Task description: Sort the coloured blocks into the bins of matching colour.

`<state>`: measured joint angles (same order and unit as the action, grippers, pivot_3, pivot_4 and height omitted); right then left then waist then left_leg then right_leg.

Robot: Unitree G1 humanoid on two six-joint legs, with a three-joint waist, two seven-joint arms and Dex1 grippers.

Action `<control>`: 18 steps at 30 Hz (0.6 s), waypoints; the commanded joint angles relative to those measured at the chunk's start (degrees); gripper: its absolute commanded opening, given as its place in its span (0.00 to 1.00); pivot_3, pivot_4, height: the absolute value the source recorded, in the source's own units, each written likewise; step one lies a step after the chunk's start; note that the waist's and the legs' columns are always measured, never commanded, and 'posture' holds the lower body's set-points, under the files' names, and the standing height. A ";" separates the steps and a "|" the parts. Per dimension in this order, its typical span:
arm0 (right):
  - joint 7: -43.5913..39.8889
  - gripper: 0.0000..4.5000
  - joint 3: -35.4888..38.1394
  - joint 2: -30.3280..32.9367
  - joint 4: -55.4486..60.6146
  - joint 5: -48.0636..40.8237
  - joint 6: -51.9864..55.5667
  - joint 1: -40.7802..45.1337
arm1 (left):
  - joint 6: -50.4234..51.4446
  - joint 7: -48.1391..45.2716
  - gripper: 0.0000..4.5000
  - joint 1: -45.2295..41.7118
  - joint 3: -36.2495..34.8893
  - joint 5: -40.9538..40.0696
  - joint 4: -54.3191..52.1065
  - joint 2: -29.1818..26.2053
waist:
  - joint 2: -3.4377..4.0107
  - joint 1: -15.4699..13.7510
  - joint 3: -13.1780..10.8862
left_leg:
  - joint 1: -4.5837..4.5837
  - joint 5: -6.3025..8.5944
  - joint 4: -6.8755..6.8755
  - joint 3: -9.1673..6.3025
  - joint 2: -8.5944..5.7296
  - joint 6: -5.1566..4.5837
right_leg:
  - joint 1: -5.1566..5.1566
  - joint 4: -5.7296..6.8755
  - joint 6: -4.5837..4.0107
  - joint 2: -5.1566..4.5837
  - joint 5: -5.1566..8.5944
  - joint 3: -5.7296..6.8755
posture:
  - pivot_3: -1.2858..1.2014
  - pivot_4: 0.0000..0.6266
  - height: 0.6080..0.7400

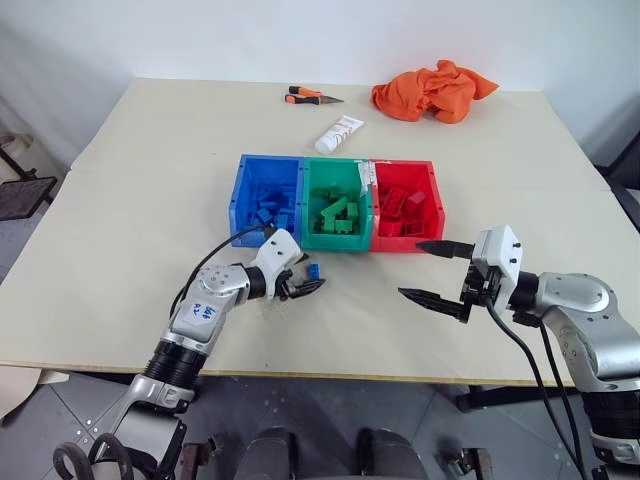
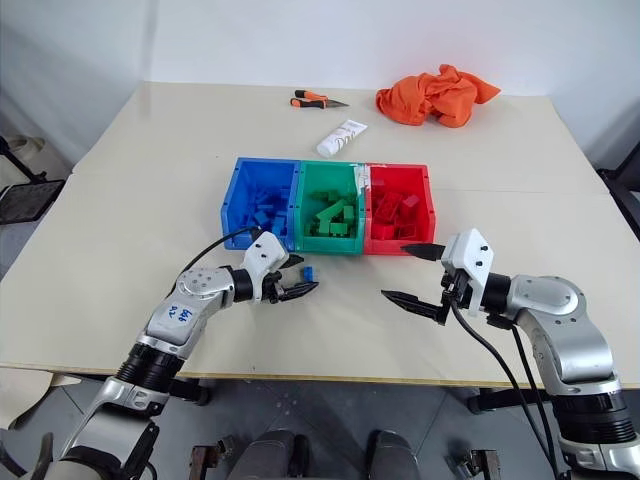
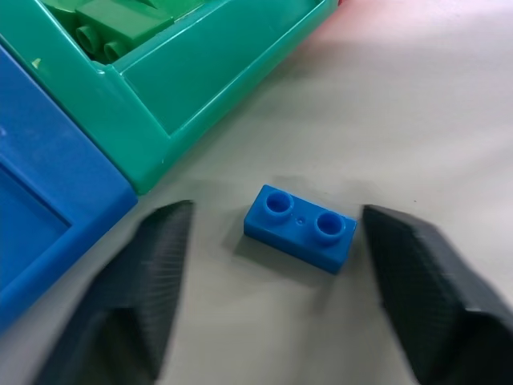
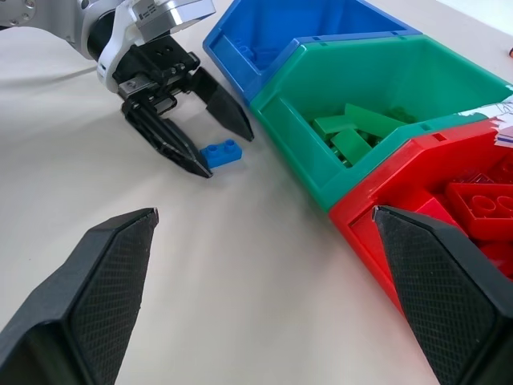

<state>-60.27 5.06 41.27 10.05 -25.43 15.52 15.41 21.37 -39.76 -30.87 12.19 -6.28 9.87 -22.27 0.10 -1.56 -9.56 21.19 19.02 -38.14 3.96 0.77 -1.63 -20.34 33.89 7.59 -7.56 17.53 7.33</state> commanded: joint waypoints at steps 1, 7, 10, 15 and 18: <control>0.33 1.00 1.03 -0.29 0.90 -0.96 -0.52 1.18 | -0.32 -1.34 0.52 0.74 0.51 0.14 -0.38 0.44 | 0.00 0.00 0.00 | 0.00 0.00 0.00 0.00 0.00 0.00 | 0.00 0.00 0.00 0.00 0.00 0.00 | 0.52 0.24 1.00; -0.06 1.00 0.81 -0.25 -0.12 -0.75 -0.71 2.44 | 4.13 -3.60 0.34 3.43 -2.57 -4.27 -11.03 -1.37 | 0.00 0.16 0.00 | 0.01 0.00 0.01 -0.01 0.03 0.00 | -0.01 0.00 0.00 0.01 0.00 0.00 | 0.52 0.24 1.00; -0.49 1.00 0.75 -0.11 -0.81 -0.63 -1.00 2.93 | 9.76 -2.42 0.34 3.68 -7.64 -8.94 -19.31 -2.26 | -0.01 0.10 -0.01 | 0.03 0.00 -0.01 -0.02 0.04 0.00 | -0.01 -0.01 0.00 0.01 0.00 -0.01 | 0.52 0.24 1.00; -1.30 1.00 0.30 -0.08 -2.18 -0.47 -1.31 4.17 | 13.97 4.31 0.34 0.08 -16.23 -9.90 -22.91 -4.54 | 0.00 0.18 0.00 | 0.02 0.00 -0.01 -0.06 0.05 0.01 | 0.00 -0.01 0.00 0.00 0.00 0.00 | 0.52 0.24 1.00; -1.86 1.00 -0.49 -0.51 -3.65 -0.05 -1.71 5.62 | 9.86 9.07 0.34 -4.50 -17.65 -6.76 -17.19 -4.13 | -0.01 -0.02 -0.01 | 0.01 0.00 -0.01 -0.05 0.02 0.01 | 0.01 0.00 0.00 0.01 0.00 0.01 | 0.52 0.24 1.00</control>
<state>-61.59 4.58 41.03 6.08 -25.21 14.99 19.81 33.73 -33.42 -33.42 -4.22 -14.44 -8.71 -26.72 0.09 -1.58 -9.56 21.21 19.01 -38.15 3.90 0.77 -1.63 -20.33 33.88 7.59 -7.56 17.53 7.34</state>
